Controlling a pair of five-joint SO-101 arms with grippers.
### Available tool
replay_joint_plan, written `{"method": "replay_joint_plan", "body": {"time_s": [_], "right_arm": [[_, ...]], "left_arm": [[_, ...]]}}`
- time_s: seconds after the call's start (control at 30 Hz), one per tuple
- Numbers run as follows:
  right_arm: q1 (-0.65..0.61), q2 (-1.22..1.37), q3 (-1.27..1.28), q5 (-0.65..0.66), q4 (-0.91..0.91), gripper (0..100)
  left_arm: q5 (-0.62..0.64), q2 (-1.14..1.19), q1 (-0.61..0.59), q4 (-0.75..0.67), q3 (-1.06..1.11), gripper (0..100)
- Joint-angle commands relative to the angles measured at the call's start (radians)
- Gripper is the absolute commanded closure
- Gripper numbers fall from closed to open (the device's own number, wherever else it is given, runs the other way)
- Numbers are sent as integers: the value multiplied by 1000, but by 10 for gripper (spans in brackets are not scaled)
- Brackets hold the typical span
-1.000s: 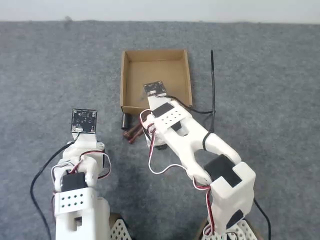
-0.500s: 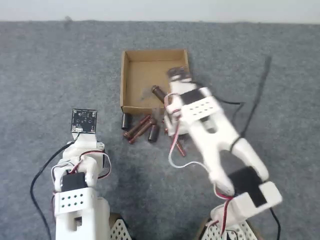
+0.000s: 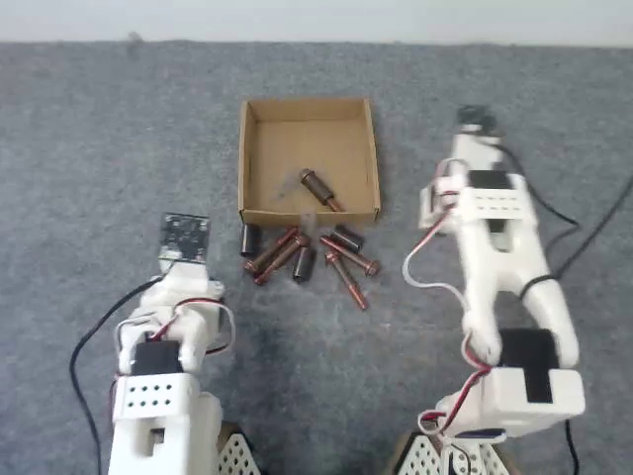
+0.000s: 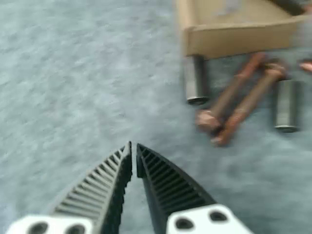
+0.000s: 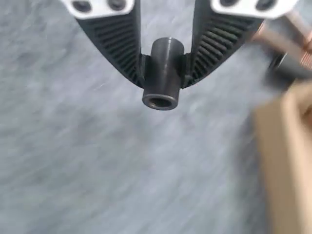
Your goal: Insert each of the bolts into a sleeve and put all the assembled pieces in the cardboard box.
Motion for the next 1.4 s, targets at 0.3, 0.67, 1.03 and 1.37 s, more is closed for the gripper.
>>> {"method": "replay_joint_plan", "body": {"time_s": [0.3,0.67,1.03,1.37], "right_arm": [[87,97,-106,11,-62,991],[107,124,-133,11,-62,991],[99,124,-133,11,-71,991],[84,124,-133,11,-71,991]], "left_arm": [[183,216,319,241,-590,991],[687,752,598,12,-711,990],[868,936,597,54,-822,807],[882,1043,586,55,-857,813]]}}
